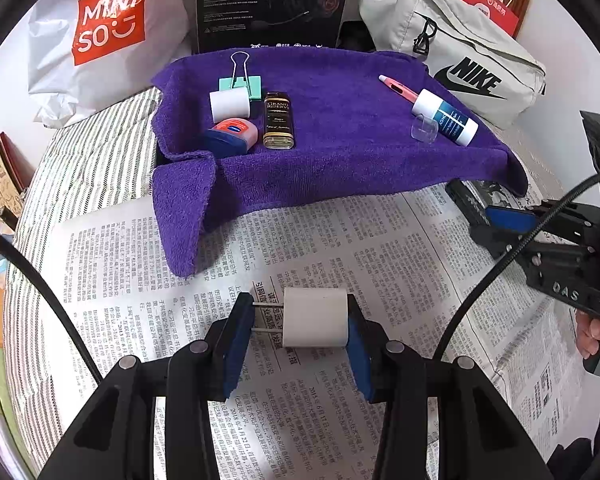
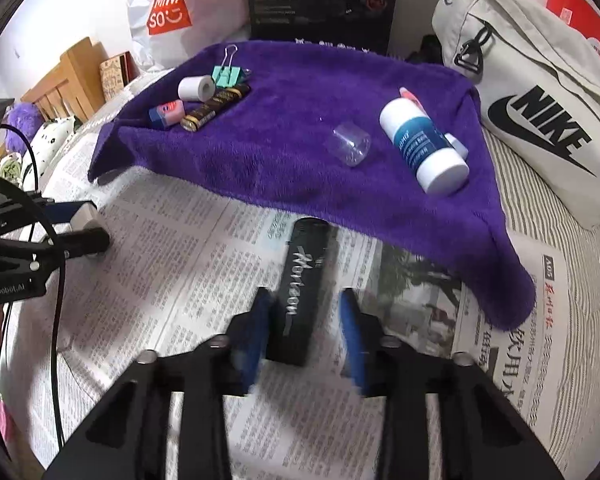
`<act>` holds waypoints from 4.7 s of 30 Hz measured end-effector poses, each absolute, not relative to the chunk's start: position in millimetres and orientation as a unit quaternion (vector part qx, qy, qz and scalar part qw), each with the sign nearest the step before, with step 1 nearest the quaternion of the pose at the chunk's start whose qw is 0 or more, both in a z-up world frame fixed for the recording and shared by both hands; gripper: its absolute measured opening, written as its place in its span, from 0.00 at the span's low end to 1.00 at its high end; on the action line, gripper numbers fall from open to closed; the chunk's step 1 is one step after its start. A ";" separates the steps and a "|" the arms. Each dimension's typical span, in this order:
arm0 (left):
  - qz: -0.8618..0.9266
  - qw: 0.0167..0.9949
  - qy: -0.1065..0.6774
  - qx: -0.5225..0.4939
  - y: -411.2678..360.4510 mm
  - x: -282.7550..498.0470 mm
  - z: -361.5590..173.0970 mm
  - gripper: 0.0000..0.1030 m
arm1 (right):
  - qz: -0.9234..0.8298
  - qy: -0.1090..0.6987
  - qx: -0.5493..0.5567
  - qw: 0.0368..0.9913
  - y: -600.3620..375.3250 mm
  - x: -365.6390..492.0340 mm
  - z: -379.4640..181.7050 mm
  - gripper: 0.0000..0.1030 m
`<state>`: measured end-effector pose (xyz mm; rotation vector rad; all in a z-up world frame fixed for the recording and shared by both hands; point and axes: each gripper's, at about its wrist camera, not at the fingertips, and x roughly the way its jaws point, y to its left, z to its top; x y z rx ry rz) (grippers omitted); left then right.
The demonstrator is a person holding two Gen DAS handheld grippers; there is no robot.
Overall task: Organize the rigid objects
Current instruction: 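Lift the white plug with the left tool while the right tool moves to the black Horizon tube, then grasp the black Horizon tube with the right tool while the left tool holds the plug, then carry the Horizon tube onto the towel while the left tool carries the white plug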
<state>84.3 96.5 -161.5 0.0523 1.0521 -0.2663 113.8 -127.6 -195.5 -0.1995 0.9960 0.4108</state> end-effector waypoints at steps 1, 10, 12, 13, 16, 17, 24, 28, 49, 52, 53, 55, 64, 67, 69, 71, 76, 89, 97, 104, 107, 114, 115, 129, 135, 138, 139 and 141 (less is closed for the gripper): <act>-0.126 0.856 0.501 0.024 95.7 84.1 -161.6 0.41 | 0.193 0.475 -0.095 0.854 -126.3 114.7 -195.2 0.23; -0.130 0.856 0.500 0.024 95.9 83.3 -161.4 0.41 | 0.170 0.473 -0.089 0.860 -118.8 121.5 -195.7 0.24; -0.130 0.856 0.501 0.024 95.6 83.1 -161.2 0.41 | 0.166 0.472 -0.087 0.861 -117.7 123.1 -195.6 0.24; -0.130 0.855 0.501 0.025 95.7 83.1 -161.2 0.41 | 0.163 0.473 -0.086 0.861 -117.4 123.8 -195.5 0.24; -0.131 0.855 0.501 0.025 95.8 83.1 -160.9 0.41 | 0.164 0.472 -0.089 0.862 -117.5 122.1 -195.6 0.23; -0.131 0.855 0.501 0.024 95.8 83.1 -160.9 0.41 | 0.164 0.472 -0.088 0.861 -118.2 121.2 -195.6 0.23; -0.128 0.856 0.501 0.030 94.7 84.0 -161.2 0.41 | 0.157 0.467 -0.082 0.866 -117.4 123.3 -196.3 0.23; -0.129 0.857 0.499 0.028 94.5 83.9 -161.7 0.40 | 0.162 0.461 -0.081 0.869 -118.4 122.1 -197.0 0.23; -0.099 0.861 0.497 0.040 86.2 82.0 -162.7 0.40 | 0.176 0.466 -0.082 0.863 -119.9 123.3 -196.9 0.23; -0.098 0.859 0.501 0.039 86.3 83.7 -162.5 0.40 | 0.188 0.474 -0.085 0.856 -121.2 124.6 -196.0 0.22; -0.097 0.858 0.502 0.040 86.1 84.2 -162.5 0.40 | 0.191 0.477 -0.084 0.854 -122.0 124.9 -195.7 0.22; -0.098 0.857 0.504 0.035 87.0 84.8 -162.1 0.40 | 0.195 0.481 -0.085 0.850 -123.4 124.6 -195.1 0.22; -0.097 0.859 0.502 0.017 91.9 79.2 -148.5 0.40 | 0.212 0.475 -0.084 0.850 -140.1 118.6 -181.3 0.22; -0.100 0.862 0.496 0.014 91.3 77.8 -140.0 0.40 | 0.214 0.470 -0.084 0.852 -146.7 118.3 -173.9 0.22; -0.101 0.864 0.494 0.014 90.1 78.0 -135.0 0.40 | 0.216 0.470 -0.081 0.852 -150.7 119.2 -171.1 0.22; -0.100 0.865 0.492 0.011 89.6 79.3 -131.3 0.40 | 0.216 0.473 -0.079 0.851 -154.2 121.0 -169.3 0.22; -0.104 0.868 0.486 0.001 87.2 85.6 -120.6 0.40 | 0.224 0.470 -0.074 0.850 -161.2 124.9 -161.0 0.22; -0.110 0.872 0.476 -0.006 84.4 122.5 -99.7 0.40 | 0.230 0.448 -0.063 0.861 -174.2 168.6 -129.2 0.22; -0.102 0.872 0.479 -0.006 96.7 147.4 -97.9 0.40 | 0.232 0.441 -0.064 0.865 -155.9 224.6 -118.6 0.22; -0.100 0.870 0.483 -0.008 106.3 167.7 -101.3 0.40 | 0.226 0.453 -0.048 0.861 -141.6 267.4 -128.8 0.22; -0.101 0.869 0.484 -0.011 109.6 172.4 -102.4 0.40 | 0.219 0.463 -0.041 0.858 -137.3 283.3 -136.6 0.22; -0.106 0.866 0.488 -0.015 111.9 180.3 -107.5 0.40 | 0.210 0.486 -0.037 0.847 -121.4 308.9 -156.8 0.22; -0.107 0.866 0.488 -0.015 112.1 181.3 -107.9 0.40 | 0.208 0.491 -0.038 0.845 -119.3 312.7 -160.8 0.22; -0.114 0.864 0.491 -0.019 113.2 187.1 -112.2 0.40 | 0.188 0.512 -0.065 0.835 -106.7 322.5 -184.0 0.22; -0.109 0.864 0.490 -0.021 115.6 187.9 -110.2 0.40 | 0.198 0.512 -0.074 0.832 -102.2 318.2 -183.5 0.42; -0.109 0.865 0.490 -0.020 115.3 188.1 -109.6 0.40 | 0.197 0.506 -0.071 0.837 -105.9 313.3 -177.9 0.42; -0.109 0.865 0.490 -0.021 115.0 188.5 -110.0 0.40 | 0.198 0.505 -0.067 0.838 -108.5 310.8 -174.4 0.42; -0.109 0.864 0.491 -0.025 115.3 188.8 -111.1 0.40 | 0.198 0.497 -0.064 0.842 -112.8 305.8 -166.9 0.42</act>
